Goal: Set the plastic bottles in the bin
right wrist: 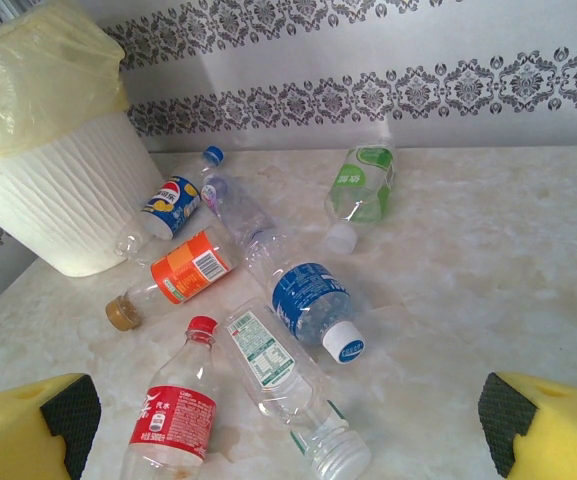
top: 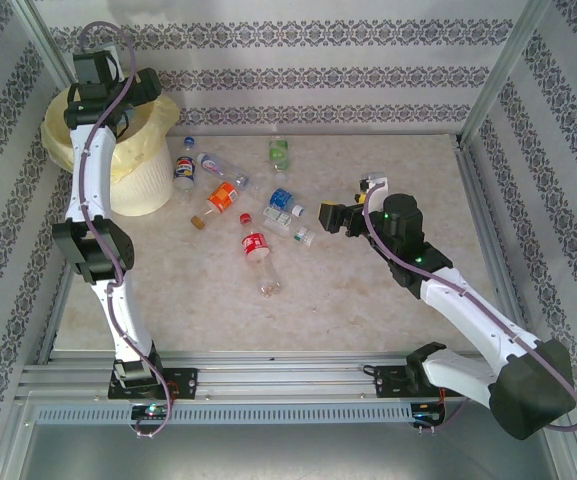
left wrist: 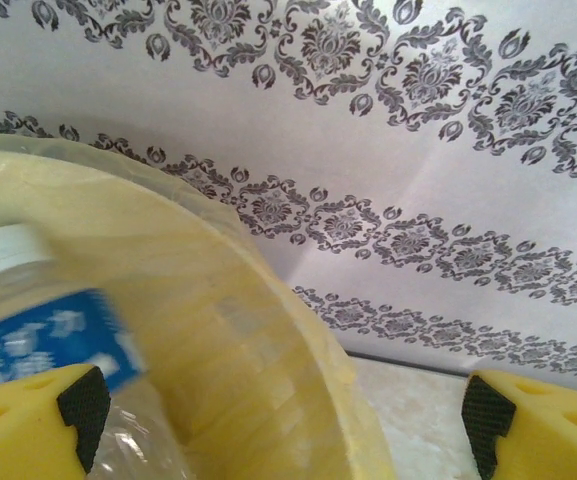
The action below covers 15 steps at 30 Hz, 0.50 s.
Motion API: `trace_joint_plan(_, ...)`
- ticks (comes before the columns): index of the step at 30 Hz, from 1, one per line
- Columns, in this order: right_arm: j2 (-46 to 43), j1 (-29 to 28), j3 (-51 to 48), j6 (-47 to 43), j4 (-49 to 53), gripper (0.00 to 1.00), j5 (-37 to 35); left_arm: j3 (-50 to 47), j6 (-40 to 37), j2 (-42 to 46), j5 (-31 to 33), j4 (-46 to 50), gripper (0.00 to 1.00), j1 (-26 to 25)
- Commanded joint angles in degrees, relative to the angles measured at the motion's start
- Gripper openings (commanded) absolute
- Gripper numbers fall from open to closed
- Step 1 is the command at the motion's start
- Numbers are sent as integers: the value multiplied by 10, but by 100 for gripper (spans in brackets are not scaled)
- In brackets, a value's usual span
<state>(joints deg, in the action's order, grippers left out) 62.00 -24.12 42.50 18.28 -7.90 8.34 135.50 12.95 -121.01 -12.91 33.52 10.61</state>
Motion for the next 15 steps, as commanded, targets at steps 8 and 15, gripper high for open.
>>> trace_joint_plan(8,-4,1,8,8,-5,98,-9,16,55,20,-27,27,99,0)
trace_joint_plan(15,-5,1,7,11,-5,98,-13,15,66,41,0,48,100,-24)
